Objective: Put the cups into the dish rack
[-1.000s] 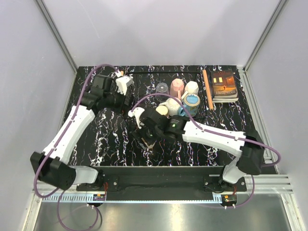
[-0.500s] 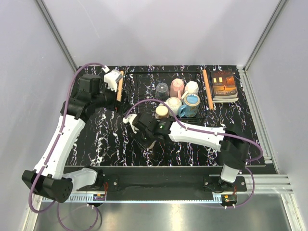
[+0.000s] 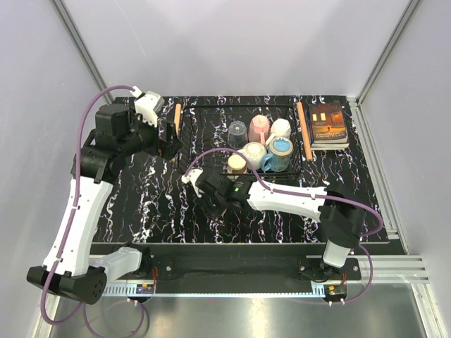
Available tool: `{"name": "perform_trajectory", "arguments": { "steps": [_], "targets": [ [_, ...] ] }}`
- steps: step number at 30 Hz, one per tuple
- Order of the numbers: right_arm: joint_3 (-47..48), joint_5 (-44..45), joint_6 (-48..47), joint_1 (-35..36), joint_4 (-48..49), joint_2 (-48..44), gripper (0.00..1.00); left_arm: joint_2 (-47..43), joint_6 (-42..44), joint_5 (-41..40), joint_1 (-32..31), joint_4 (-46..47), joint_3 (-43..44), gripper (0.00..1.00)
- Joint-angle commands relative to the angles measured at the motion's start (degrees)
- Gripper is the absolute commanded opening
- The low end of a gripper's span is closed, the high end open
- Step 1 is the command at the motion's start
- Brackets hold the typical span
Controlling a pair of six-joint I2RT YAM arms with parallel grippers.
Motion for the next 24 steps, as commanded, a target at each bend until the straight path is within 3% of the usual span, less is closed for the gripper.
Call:
{"name": "perform_trajectory", "arguments": {
  "steps": [1, 11, 16, 20, 22, 24],
  "targets": [
    [-1.8, 1.1, -0.1, 0.2, 0.1, -0.4, 0.0, -1.3, -0.6, 1.4, 0.4, 2.1, 2.4, 0.99],
    [7.6, 1.5, 3.8, -1.0, -6.2, -22.1, 0.0, -0.3, -6.2, 4.5, 3.7, 4.9, 5.9, 0.99],
    [7.3, -5.7, 10.1, -8.6, -1.7, -29.8, 0.0, 2.8, -14.2, 21.1, 11.6, 6.6, 6.7, 0.99],
    [3.1, -15.7, 18.6, -18.7, 10.9, -37.1, 0.0, 6.4, -20.4, 43.7, 14.4, 10.7, 5.0, 0.99],
    [2.3, -18.8, 22.3, -21.7, 19.0, -38.1, 0.0, 6.5, -27.6, 49.2, 14.4, 16.5, 0.4, 0.99],
    [2.4, -23.2, 28.5, -24.7, 23.1, -37.4, 0.0, 5.5, -41.0, 56.3, 14.2, 32.3, -4.2, 0.99]
  ]
}}
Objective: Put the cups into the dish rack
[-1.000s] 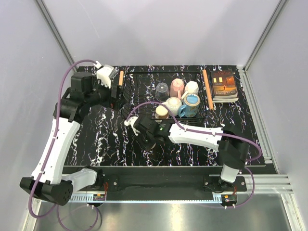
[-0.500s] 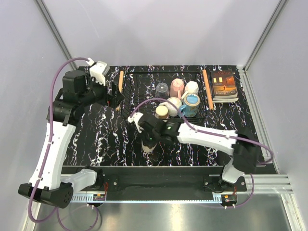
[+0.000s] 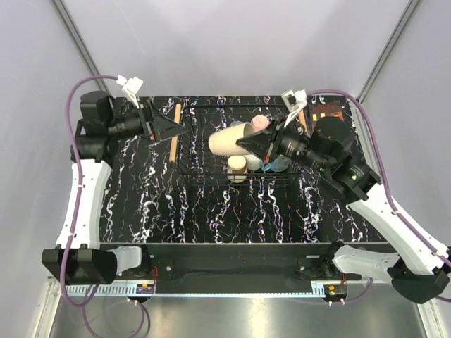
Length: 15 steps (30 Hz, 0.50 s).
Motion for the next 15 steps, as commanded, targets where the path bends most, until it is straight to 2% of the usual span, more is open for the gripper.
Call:
{"name": "perform_trajectory", "arguments": {
  "steps": [1, 2, 3, 5, 8, 10, 13, 15],
  "targets": [
    [-1.0, -12.9, 14.2, -5.0, 20.2, 1.1, 0.0, -0.9, -25.0, 22.9, -0.3, 26.1, -9.6, 0.99],
    [-1.5, -15.4, 18.5, -5.6, 22.3, 2.0, 0.0, -1.0, -28.9, 25.6, -0.5, 34.4, -10.8, 0.99],
    [-1.7, -16.4, 20.3, -6.3, 24.2, 2.5, 0.0, -1.2, -34.8, 26.6, -1.1, 37.8, -11.9, 0.99],
    [-3.0, -18.2, 24.9, -6.9, 28.8, 3.6, 0.0, -1.5, -38.5, 27.5, -1.1, 44.0, -14.4, 0.99],
    [-5.3, -19.8, 29.9, -8.1, 33.6, 4.7, 0.0, -2.3, -41.4, 28.2, -1.1, 48.0, -15.5, 0.99],
    [-6.2, -20.7, 31.0, -8.3, 35.8, 5.5, 0.0, -2.8, -46.6, 28.5, -1.1, 52.9, -16.4, 0.99],
    [-7.2, -21.1, 33.0, -8.4, 37.7, 6.1, 0.0, -3.6, -55.0, 28.5, -1.1, 67.0, -18.5, 0.99],
    [-7.6, -21.5, 34.0, -8.6, 39.5, 6.6, 0.0, -3.8, -59.6, 28.5, -2.6, 70.6, -19.8, 0.99]
  ]
}}
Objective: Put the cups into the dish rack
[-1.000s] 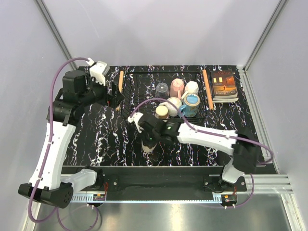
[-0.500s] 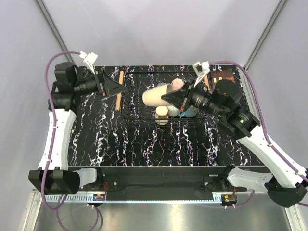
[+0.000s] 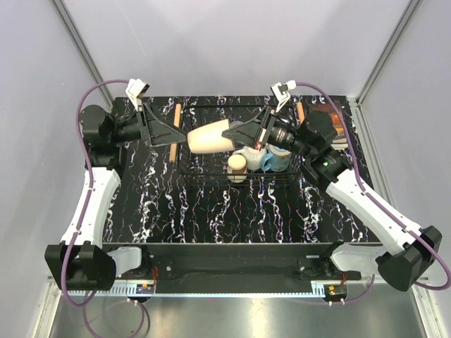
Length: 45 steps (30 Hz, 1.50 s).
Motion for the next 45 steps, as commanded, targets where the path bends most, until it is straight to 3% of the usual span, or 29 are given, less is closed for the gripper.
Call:
{"name": "perform_trajectory", "arguments": {
  "steps": [1, 13, 16, 17, 19, 20, 23, 27, 29, 30, 31, 32, 34, 35, 36, 38, 39, 41, 45],
  "targets": [
    [-0.4, -3.8, 6.0, -0.6, 10.0, 0.5, 0.0, -2.5, -13.5, 3.0, -1.7, 19.8, -2.0, 0.99],
    [-1.6, -6.3, 11.1, -0.7, 18.1, 4.5, 0.0, -1.9, -7.0, 2.4, -4.7, 12.7, -2.5, 0.98],
    [-2.1, -6.5, 12.4, -0.7, 20.0, 5.5, 0.0, -1.8, -7.0, 2.3, -4.8, 12.8, -1.9, 0.92],
    [-2.2, -6.6, 12.6, -0.7, 20.4, 5.7, 0.0, -1.7, -7.0, 2.3, -4.8, 12.8, -1.8, 0.8],
    [-2.5, -6.8, 13.3, -0.6, 20.7, 6.5, 0.0, -1.6, -7.0, 2.1, -4.8, 13.1, -1.6, 0.66],
    [-3.0, -6.9, 13.6, -0.7, 21.3, 6.8, 0.0, -1.5, -7.0, 2.1, -4.8, 13.2, -1.5, 0.49],
    [-3.5, -7.0, 14.0, -0.7, 21.0, 7.4, 0.0, -0.9, -7.1, 2.1, -4.8, 13.4, -0.8, 0.28],
    [-4.2, -7.1, 12.9, -0.7, 18.4, 7.5, 0.0, 0.2, -7.0, 2.7, -4.8, 13.3, 0.4, 0.13],
    [-5.1, -7.2, 11.9, -1.2, 15.1, 6.7, 0.25, 0.7, -6.4, 2.6, -4.3, 12.4, 1.8, 0.07],
    [-5.7, -7.3, 10.5, -1.5, 13.9, 5.7, 0.35, 1.5, -4.0, 2.5, -3.5, 9.2, 2.5, 0.01],
    [-6.2, -7.6, 9.7, -2.5, 12.7, 5.1, 0.52, 1.9, -1.5, 2.4, -3.0, 5.9, 3.6, 0.0],
    [-6.5, -8.0, 8.5, -3.1, 8.0, 4.4, 0.57, 2.5, 2.1, 2.1, -2.4, 1.4, 6.9, 0.0],
    [-7.0, -8.0, 4.5, -5.1, 0.6, 2.1, 0.63, 5.2, 21.3, -2.9, -0.3, -24.6, 13.2, 0.0],
    [-8.1, -7.5, 3.4, -5.9, -1.6, 1.1, 0.71, 6.7, 28.8, -5.5, -0.2, -34.9, 17.3, 0.0],
    [-8.6, -6.9, 0.9, -6.4, -3.8, -1.3, 0.73, 8.2, 39.9, -11.0, -0.2, -50.8, 25.1, 0.0],
    [-10.5, -5.4, -1.5, -8.0, -9.8, -3.8, 0.75, 11.0, 44.3, -17.6, -0.4, -57.1, 28.8, 0.0],
    [-10.8, -4.6, -4.2, -8.3, -12.8, -6.3, 0.76, 12.2, 49.5, -27.0, -1.2, -63.4, 33.8, 0.0],
    [-11.7, -2.1, -7.9, -8.7, -18.6, -10.2, 0.77, 16.5, 54.2, -36.7, -3.2, -71.9, 39.2, 0.0],
    [-12.4, 3.3, -11.7, -8.8, -26.3, -16.4, 0.77, 20.8, 62.1, -60.1, -10.2, -76.4, 44.4, 0.0]
  ]
}}
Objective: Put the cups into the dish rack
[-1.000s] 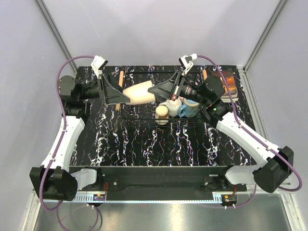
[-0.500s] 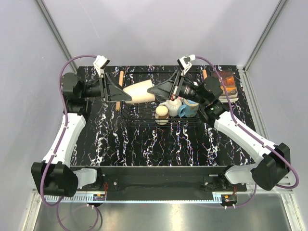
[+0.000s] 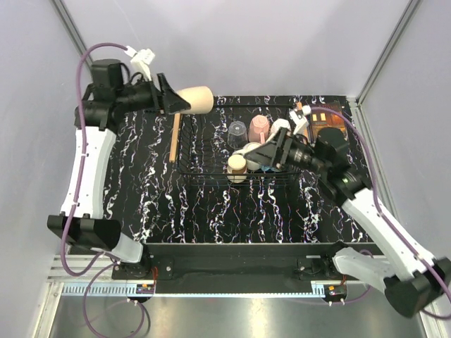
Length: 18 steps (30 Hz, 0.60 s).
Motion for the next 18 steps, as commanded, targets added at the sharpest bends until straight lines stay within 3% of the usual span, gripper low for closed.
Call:
{"name": "perform_trajectory", "arguments": {
  "steps": [1, 6, 18],
  "targets": [
    [-0.4, 6.7, -8.2, 0.0, -12.1, -7.7, 0.76, 4.6, 16.4, -30.1, -7.2, -16.1, 4.5, 0.0],
    [-0.8, 11.8, -10.7, 0.0, -17.1, -13.4, 0.73, 11.3, 22.8, -44.3, -14.9, -17.4, 5.7, 0.0],
    [-2.2, 14.1, -12.1, 0.0, -20.4, -17.1, 0.7, 21.4, 25.0, -49.2, -20.2, -17.3, 4.5, 0.0]
  ]
}}
